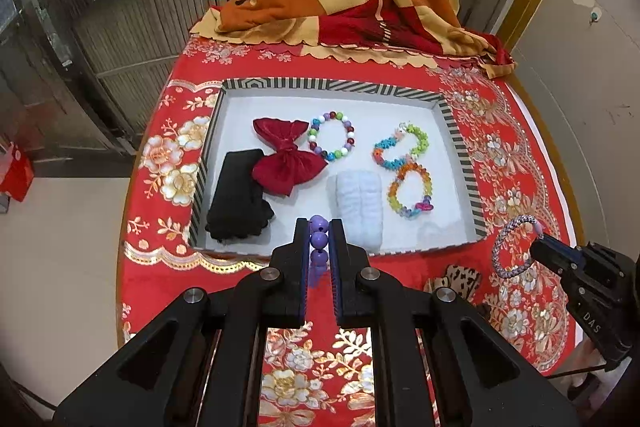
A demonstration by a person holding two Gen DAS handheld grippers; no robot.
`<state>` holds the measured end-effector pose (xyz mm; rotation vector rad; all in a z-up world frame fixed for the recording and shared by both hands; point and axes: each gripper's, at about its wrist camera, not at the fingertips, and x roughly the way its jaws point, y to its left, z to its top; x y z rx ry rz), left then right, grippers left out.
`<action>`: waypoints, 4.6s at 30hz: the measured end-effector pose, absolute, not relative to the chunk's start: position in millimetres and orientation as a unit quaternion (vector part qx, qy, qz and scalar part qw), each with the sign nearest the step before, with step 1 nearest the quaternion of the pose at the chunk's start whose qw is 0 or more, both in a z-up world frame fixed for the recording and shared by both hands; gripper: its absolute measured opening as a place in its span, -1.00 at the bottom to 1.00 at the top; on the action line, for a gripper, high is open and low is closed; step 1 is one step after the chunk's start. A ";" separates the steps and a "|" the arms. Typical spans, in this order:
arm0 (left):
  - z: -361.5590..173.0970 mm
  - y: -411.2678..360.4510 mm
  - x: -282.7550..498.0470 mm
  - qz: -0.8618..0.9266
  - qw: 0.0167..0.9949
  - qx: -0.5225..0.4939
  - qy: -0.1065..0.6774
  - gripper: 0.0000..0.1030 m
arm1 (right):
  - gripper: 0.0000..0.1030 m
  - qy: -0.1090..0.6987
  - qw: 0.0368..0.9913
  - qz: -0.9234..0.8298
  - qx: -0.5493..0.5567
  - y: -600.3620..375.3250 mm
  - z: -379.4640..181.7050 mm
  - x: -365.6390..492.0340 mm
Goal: Organize jewelry
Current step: 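Carry the purple bracelet and grey hair tie into the tray, then open both grippers to release the items in the tray, then move both grippers to the leopard-print bow and brown scrunchie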
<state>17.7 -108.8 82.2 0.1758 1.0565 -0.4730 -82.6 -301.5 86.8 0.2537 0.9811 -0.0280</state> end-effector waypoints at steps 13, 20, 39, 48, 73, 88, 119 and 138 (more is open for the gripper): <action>87.6 -128.9 60.3 -0.220 0.836 0.096 0.494 -0.84 | -0.87 0.490 0.863 -0.009 0.120 -308.3 73.6 -36.7; 84.3 -155.4 89.7 -0.228 0.828 0.098 0.503 -0.84 | -0.88 0.507 0.852 -0.011 0.132 -322.8 61.3 3.2; 16.6 -203.6 153.5 -0.233 0.783 0.077 0.572 -0.84 | -0.87 0.547 0.813 -0.019 0.198 -361.0 2.7 111.7; -6.1 -177.9 154.2 -0.211 0.776 0.063 0.592 -0.84 | -0.86 0.559 0.802 -0.016 0.211 -359.9 -23.4 150.3; 38.8 -152.2 80.1 -0.199 0.814 0.069 0.541 -0.19 | -0.24 0.487 0.840 -0.017 0.237 -356.3 66.4 -10.0; 51.3 -138.4 4.6 -0.214 0.811 0.063 0.541 -0.19 | -0.23 0.503 0.832 -0.041 0.230 -334.0 57.8 -107.4; -20.6 -173.7 -52.1 -0.246 0.733 0.073 0.630 -0.15 | -0.22 0.563 0.812 -0.014 0.156 -317.9 -11.3 -108.9; -34.8 -195.8 -48.6 -0.238 0.729 0.107 0.633 -0.14 | -0.33 0.575 0.814 0.005 0.085 -305.5 -24.8 -87.0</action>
